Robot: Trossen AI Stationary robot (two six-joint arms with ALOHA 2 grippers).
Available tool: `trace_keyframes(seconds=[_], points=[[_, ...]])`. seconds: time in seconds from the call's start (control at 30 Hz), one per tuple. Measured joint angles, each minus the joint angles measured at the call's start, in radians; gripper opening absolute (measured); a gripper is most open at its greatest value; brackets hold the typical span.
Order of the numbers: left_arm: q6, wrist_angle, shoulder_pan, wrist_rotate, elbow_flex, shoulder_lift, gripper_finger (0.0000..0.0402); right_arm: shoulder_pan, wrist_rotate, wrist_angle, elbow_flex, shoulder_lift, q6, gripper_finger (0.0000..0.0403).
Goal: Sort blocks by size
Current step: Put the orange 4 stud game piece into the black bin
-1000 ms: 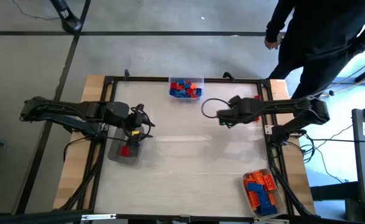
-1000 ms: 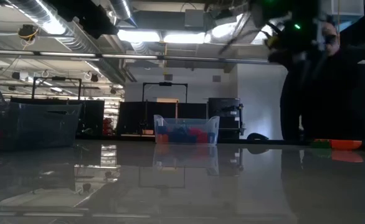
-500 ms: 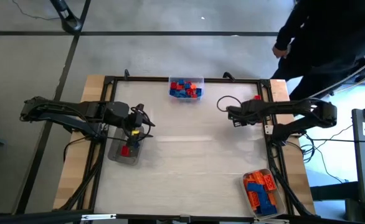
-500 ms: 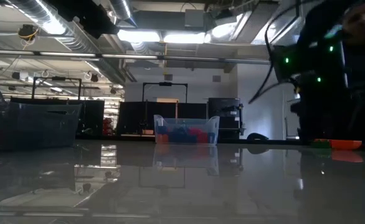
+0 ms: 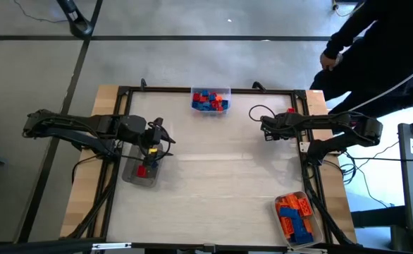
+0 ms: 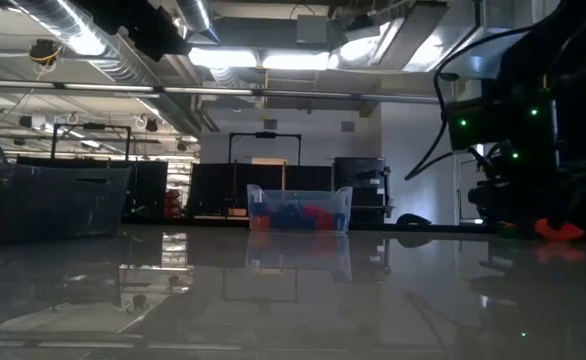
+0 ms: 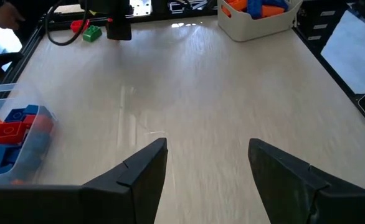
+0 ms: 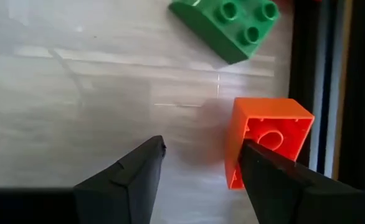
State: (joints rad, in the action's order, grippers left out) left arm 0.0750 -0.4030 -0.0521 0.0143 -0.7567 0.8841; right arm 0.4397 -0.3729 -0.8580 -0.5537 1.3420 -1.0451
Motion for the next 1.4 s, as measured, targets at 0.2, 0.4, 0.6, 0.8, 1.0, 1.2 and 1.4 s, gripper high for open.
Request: trace_keyframes(seconds=[0.2,0.4,0.6,0.8,1.0,1.2,1.4], points=[[-0.002,0.0,0.0,0.0,0.0,0.0,0.0214,-0.067,0.058,0.035,-0.013,0.001,0.039,0.0211],[-0.011,0.004,0.0,0.0,0.0,0.0,0.0214,-0.228,0.162,0.192,-0.059,0.001,0.062,0.0211],[-0.021,0.003,0.0,0.0,0.0,0.0,0.0214,-0.373,0.291,0.485,-0.062,0.002,0.116,0.0211],[-0.025,0.017,0.0,0.0,0.0,0.0,0.0214,-0.427,0.286,0.502,-0.062,0.003,0.147,0.0211],[-0.017,0.111,0.0,0.0,0.0,0.036,0.0214,-0.479,0.269,0.624,-0.061,0.003,0.244,0.0211],[-0.024,0.206,0.0,0.0,0.026,0.099,0.0214,-0.538,0.232,0.782,-0.061,0.029,0.385,0.0211],[-0.058,0.488,0.005,0.0,0.119,0.191,0.0214,-0.581,0.207,0.969,-0.061,0.129,0.476,0.0211]])
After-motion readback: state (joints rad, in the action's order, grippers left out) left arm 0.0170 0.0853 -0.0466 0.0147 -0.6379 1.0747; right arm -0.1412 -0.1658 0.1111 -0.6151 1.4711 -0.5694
